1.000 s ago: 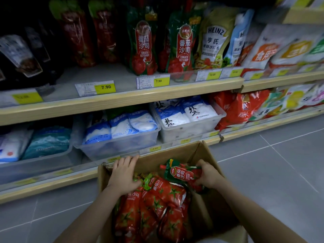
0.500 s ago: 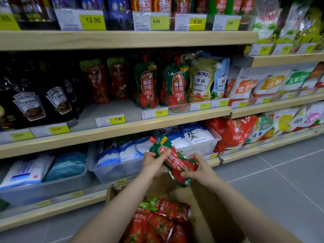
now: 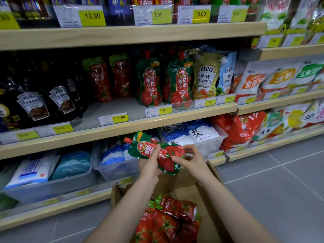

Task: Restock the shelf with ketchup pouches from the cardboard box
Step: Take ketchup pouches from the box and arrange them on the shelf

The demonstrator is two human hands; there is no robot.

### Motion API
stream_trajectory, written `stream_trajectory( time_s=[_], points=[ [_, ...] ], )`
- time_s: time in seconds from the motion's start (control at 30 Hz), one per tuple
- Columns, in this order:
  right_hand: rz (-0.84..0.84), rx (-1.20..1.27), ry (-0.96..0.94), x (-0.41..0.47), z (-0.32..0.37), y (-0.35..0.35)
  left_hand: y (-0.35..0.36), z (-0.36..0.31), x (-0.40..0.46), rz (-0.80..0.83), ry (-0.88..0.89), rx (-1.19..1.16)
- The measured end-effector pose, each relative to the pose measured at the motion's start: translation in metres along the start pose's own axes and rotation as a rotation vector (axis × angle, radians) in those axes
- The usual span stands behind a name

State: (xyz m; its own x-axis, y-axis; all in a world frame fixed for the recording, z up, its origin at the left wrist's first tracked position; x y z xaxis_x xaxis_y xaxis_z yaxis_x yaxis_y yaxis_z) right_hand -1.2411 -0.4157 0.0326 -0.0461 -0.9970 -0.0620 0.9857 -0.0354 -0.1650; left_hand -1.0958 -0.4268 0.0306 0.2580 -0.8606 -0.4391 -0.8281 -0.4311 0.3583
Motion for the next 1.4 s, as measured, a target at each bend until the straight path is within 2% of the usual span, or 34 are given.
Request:
stream_trajectory(
  time_s=[0.07,0.23,0.4,0.5,0.63,0.77,0.9,0.97,1.1,1.4],
  points=[
    [-0.059,-0.073,0.003,0.001,0.001,0.002,0.0,-0.002,0.001,-0.035,-0.004,-0.051],
    [0.023,-0.158,-0.072,-0.001,0.006,0.01,0.004,0.001,-0.001,-0.023,0.059,-0.039],
    [0.049,-0.008,-0.089,-0.002,0.006,0.009,0.006,0.002,0.001,0.022,0.119,-0.026],
    [0.05,0.079,-0.073,-0.003,0.002,0.006,0.005,0.005,0.002,0.078,0.099,-0.025],
    [0.067,0.109,0.016,-0.005,-0.01,0.003,-0.001,0.006,0.007,0.085,0.146,0.03],
    [0.053,0.18,0.129,-0.002,-0.019,-0.007,-0.002,0.005,0.008,0.199,0.163,0.068],
    [0.043,-0.062,0.114,0.004,-0.021,-0.017,-0.003,0.002,0.011,0.2,0.279,0.164],
    [-0.008,-0.197,0.07,0.01,-0.018,-0.027,-0.004,-0.005,0.013,0.186,0.347,0.229],
    [-0.065,-0.309,-0.091,0.028,0.002,-0.047,0.002,-0.03,0.015,0.214,0.454,0.28],
    [-0.147,-0.646,-0.49,0.102,0.082,-0.069,0.05,-0.115,0.024,0.278,0.803,0.355]
  ],
)
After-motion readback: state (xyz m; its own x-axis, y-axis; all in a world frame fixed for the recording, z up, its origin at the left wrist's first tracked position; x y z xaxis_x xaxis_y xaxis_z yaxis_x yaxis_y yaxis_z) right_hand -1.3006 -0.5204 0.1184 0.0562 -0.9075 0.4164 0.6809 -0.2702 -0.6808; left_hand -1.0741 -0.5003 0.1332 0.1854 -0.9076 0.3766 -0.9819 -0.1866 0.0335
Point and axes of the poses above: each hand's wrist, its own x-axis towards the middle knuckle, its own y-axis out of the palm, z = x × y, the point moved 1 cm from there along x, towards the middle knuckle, and after that the axes turned 2 degrees about y, right-handed, at the moved point
